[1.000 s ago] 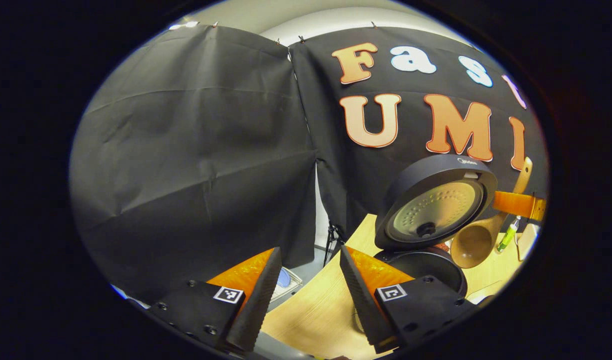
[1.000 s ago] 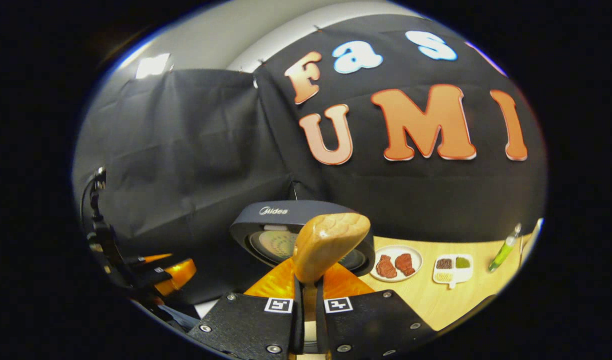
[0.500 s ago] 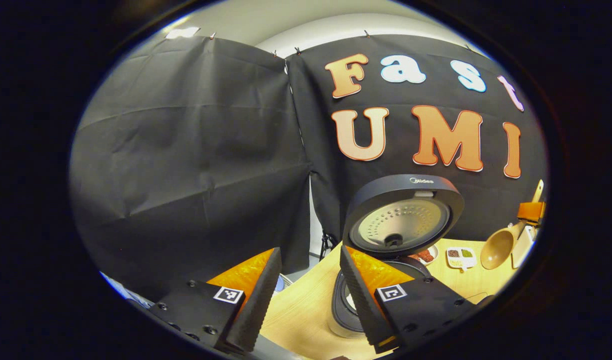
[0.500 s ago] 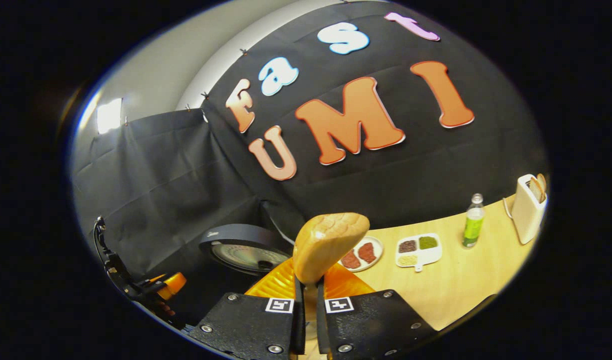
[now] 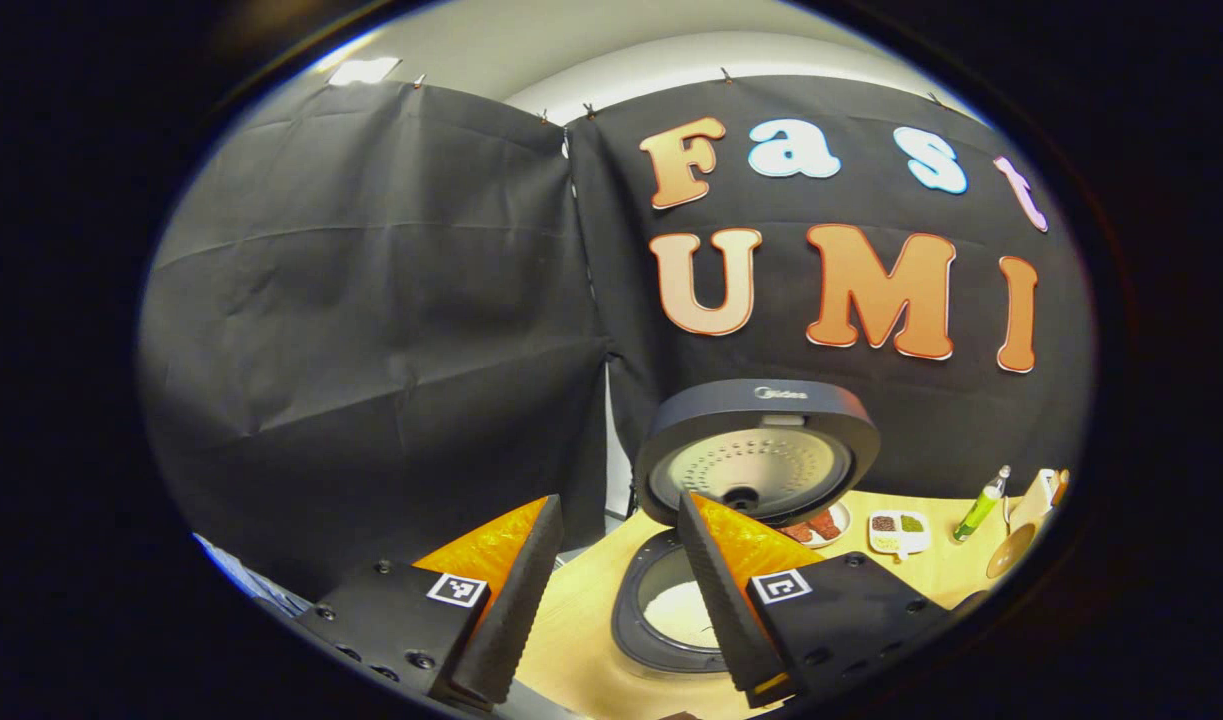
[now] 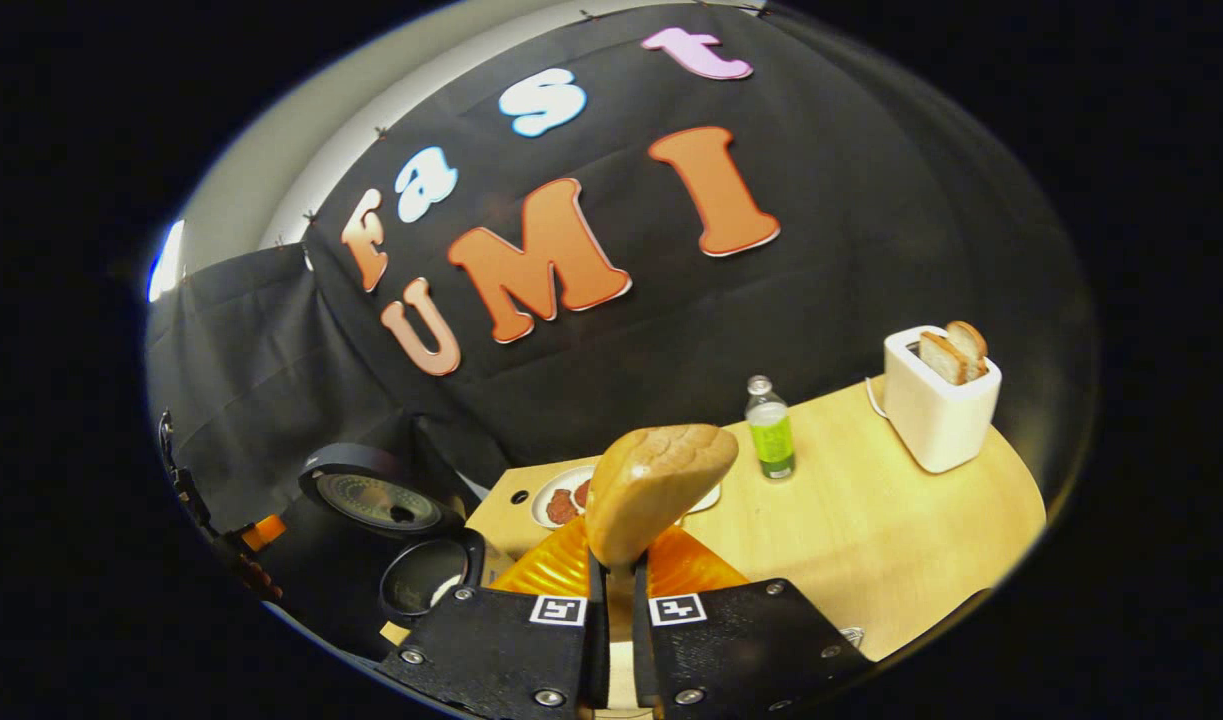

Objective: Close the left gripper, press the button to open the rice cooker; take a wooden spoon from the chopstick holder with the right hand, scoop a spoonful of rice and pour it into the rice cooker, then put the wooden spoon back into the chopstick holder.

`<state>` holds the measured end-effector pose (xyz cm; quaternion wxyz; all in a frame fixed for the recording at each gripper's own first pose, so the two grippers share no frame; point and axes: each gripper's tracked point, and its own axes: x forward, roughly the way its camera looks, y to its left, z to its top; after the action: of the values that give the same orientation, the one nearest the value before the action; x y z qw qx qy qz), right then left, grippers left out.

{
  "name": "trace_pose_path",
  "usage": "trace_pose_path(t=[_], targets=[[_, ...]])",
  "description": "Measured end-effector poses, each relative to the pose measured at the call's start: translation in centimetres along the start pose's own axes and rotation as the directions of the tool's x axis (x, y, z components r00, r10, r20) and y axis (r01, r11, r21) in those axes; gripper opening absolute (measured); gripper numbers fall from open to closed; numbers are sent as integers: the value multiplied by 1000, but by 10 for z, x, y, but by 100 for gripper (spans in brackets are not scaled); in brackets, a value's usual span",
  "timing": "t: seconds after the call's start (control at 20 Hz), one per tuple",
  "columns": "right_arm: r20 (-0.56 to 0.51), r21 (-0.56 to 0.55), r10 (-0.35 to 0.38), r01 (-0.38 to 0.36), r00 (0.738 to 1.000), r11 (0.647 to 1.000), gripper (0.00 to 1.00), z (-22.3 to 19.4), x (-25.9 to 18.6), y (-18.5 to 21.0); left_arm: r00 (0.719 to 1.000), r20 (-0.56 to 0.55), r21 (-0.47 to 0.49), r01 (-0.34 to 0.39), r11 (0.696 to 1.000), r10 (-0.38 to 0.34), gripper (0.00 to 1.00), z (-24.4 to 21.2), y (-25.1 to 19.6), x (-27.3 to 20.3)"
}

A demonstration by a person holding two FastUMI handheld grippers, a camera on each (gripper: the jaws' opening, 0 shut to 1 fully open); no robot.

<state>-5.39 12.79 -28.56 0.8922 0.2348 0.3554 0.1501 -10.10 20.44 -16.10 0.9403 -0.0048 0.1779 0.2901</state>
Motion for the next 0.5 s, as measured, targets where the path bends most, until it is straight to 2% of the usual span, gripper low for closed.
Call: trace_pose_path(t=[0.1, 0.25, 0.3, 0.4, 0.5], targets=[[4, 14, -66, 65, 998, 998, 8, -3, -12, -32, 999, 4, 16, 35, 999, -35, 76, 1, -21, 0], [-12, 68, -136, 136, 991, 988, 9, -9, -29, -69, 994, -34, -9, 104, 995, -105, 75, -5, -53, -1], [-17, 81, -157, 158, 987, 984, 9, -12, -34, -80, 993, -38, -9, 116, 993, -116, 87, -5, -60, -2], [-31, 77, -212, 214, 977, 974, 9, -23, -44, -104, 991, -34, 6, 127, 992, -127, 76, -1, -66, -4], [-57, 86, -248, 252, 967, 964, 9, -36, -55, -119, 991, -27, 24, 133, 991, -133, 76, 4, -69, -3]])
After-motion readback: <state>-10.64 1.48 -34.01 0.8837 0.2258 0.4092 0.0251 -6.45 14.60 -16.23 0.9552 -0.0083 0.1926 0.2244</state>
